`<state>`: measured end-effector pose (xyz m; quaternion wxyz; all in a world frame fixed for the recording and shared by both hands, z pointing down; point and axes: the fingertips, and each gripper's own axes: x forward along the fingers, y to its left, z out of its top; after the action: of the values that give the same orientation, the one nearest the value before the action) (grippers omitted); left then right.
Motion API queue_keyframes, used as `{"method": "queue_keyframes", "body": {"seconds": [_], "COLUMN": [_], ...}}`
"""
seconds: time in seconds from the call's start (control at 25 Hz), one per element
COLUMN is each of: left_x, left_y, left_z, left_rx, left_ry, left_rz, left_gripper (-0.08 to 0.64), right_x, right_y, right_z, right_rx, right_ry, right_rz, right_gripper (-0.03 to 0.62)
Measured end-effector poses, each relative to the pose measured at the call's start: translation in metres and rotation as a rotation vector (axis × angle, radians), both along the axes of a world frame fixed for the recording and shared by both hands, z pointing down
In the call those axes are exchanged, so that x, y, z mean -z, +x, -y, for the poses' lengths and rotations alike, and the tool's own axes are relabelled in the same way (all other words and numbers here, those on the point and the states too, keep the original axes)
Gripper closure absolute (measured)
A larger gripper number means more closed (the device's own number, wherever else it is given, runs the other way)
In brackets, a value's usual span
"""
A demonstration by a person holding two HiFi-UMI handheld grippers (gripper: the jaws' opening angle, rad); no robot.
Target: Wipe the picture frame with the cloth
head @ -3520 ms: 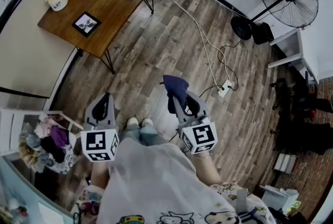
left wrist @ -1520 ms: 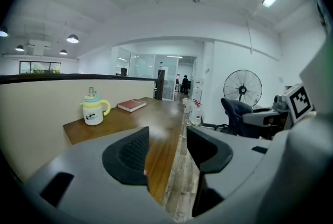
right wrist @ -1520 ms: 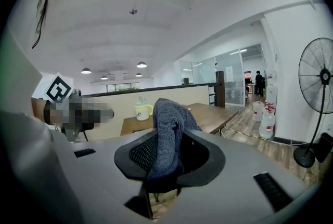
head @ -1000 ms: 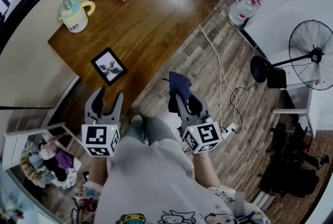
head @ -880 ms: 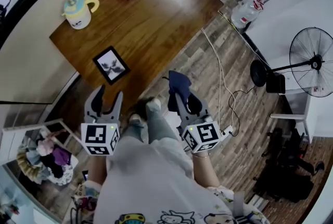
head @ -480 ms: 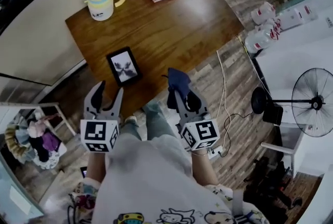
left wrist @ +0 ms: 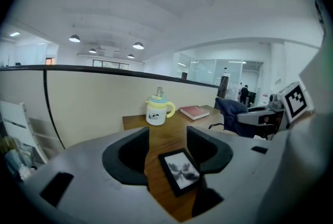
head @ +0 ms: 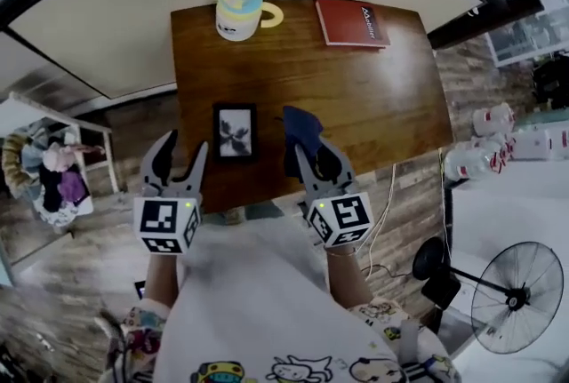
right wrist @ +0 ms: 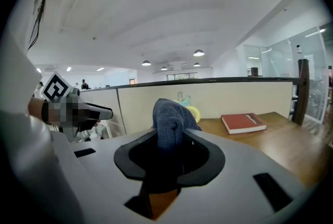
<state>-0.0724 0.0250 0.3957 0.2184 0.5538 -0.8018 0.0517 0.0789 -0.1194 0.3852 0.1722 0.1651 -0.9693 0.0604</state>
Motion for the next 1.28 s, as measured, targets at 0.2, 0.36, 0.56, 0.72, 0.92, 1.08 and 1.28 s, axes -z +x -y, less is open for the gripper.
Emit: {"method": "queue_keyframes", "body": {"seconds": [0.2,0.36,0.56,0.72,0.92,1.08,1.28], "left_x": [0.006,0.006,0.004,0.0,-0.005,-0.011,-0.024], "left_y": [-0.01,-0.015,-0.017,-0.019,-0.02,-0.021,-0.022], "left_z": [-0.003,-0.002,0.0,0.002,0.003,0.004,0.003], "left_rx": [0.144,0.211,0.257,0.256,0.213,0.173,0.129], "left_ry": [-0.014,-0.016,-0.02,-0.03,-0.044,-0.056,-0.067], "left_rz": [0.02,0.022,0.022,0.013,-0.004,-0.017,-0.039], "left_gripper": [0.357,0.357,0.357,0.358,0.359,0.359,0.359], "right_x": [0.001,-0.001,-0.005,-0.009,-0.011,-0.017,-0.026], "right_y": [-0.032,-0.05,-0.066,-0.074,-0.079,-0.081,-0.084], "right_z": [0.016,0.024,0.031,0.032,0.029,0.024,0.017], "right_rx": [0.156,0.229,0.288,0.303,0.287,0.266,0.251], "right_ry": [-0.008,-0.012,-0.02,-0.028,-0.014,-0.022,-0.022], "right_rz": [0.015,0.018,0.02,0.009,-0.018,-0.033,-0.061], "right_gripper": [0.5,0.499,0.499,0.499,0.499,0.499,0.499]}}
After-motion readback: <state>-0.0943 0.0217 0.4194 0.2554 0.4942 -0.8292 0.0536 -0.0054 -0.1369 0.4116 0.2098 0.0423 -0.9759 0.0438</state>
